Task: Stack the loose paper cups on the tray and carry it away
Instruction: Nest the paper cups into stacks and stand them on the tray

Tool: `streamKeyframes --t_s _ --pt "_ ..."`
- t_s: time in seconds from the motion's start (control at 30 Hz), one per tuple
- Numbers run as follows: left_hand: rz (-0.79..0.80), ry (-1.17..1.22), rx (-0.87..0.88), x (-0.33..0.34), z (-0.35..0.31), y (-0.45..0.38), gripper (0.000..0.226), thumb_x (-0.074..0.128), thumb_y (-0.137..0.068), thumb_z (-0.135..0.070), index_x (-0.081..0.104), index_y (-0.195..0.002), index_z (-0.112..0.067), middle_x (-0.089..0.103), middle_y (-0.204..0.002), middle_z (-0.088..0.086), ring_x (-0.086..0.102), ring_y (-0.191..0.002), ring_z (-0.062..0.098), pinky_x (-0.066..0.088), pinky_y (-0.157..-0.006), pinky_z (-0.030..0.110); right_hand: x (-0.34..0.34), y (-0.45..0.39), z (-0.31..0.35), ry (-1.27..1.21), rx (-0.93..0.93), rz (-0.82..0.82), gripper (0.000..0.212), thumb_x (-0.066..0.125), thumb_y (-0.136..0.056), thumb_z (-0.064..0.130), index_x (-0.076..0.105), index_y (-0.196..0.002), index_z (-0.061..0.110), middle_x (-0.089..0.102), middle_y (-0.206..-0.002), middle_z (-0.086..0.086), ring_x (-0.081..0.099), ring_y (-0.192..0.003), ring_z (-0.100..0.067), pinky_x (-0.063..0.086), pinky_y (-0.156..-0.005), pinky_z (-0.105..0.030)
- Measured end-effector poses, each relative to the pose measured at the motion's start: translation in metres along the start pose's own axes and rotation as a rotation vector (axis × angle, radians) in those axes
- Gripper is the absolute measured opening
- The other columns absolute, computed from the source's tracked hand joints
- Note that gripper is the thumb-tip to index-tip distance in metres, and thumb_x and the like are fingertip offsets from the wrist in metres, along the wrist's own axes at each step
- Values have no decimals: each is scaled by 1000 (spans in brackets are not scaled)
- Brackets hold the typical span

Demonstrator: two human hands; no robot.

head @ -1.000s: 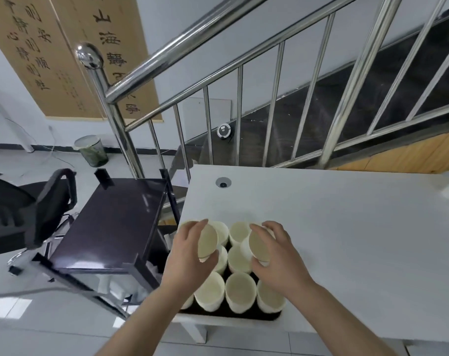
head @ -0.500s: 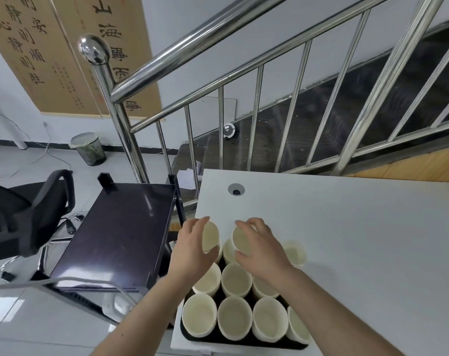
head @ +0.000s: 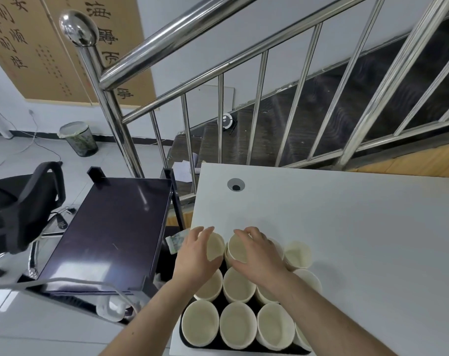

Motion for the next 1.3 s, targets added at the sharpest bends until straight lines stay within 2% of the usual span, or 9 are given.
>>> streamKeyframes --t_s 0.3,0.57,0.77,0.87,1.03,1.2,1.3 --pt "-16 -19 -48 8 10 -1 63 64 -82 -45 40 -137 -30 36 -141 -12 37 -129 12 44 -91 31 12 -10 -2 77 19 31 59 56 -89 45 39 -140 21 37 -143 0 39 -131 -22 23 -113 -39" --pt "-11 -8 -67 9 10 -2 60 66 -82 -42 42 -136 -30 38 -141 -15 41 -126 10 43 -91 29 16 -13 -6 14 83 51 60 62 -86 43 40 -139 23 39 -143 3 44 -129 -19 17 -116 -43" --pt "8 -51 -34 7 0 1 67 63 -84 -41 34 -143 -27 26 -153 -3 20 -143 17 31 -110 38 7 -7 -6 -29 77 12 71 62 -86 47 33 -146 23 30 -149 2 33 -137 -18 15 -117 -42" --pt "-17 -49 17 1 -15 8 64 61 -86 -38 34 -143 -28 28 -152 -4 19 -143 17 27 -112 39 -10 5 -9 4 35 -29 67 59 -88 43 31 -146 24 25 -152 2 30 -139 -18 13 -118 -41" --pt "-82 7 155 -7 -58 31 61 67 -83 -34 43 -138 -26 41 -143 -5 35 -134 17 34 -108 35 -53 53 -33 -41 0 -114 60 56 -92 37 33 -147 27 25 -150 6 28 -137 -16 12 -117 -30" --pt "-59 78 223 15 -110 54 58 66 -81 -34 47 -135 -26 44 -139 -5 41 -127 16 37 -104 31 -71 109 -88 -88 74 -156 56 54 -93 33 34 -145 28 26 -148 8 28 -137 -12 14 -113 -21" --pt "-12 91 296 41 -159 71 59 67 -80 -30 47 -135 -26 44 -138 -5 42 -126 17 35 -105 30 -81 146 -131 -94 134 -178 57 54 -93 37 34 -146 27 27 -148 7 27 -138 -10 19 -112 -23"
Point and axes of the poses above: each hand's wrist, its own y-axis away from the middle knuckle, its own x-axis out of the palm, z = x × y, the point moved 8 cm from there along -y, towards the middle knuckle
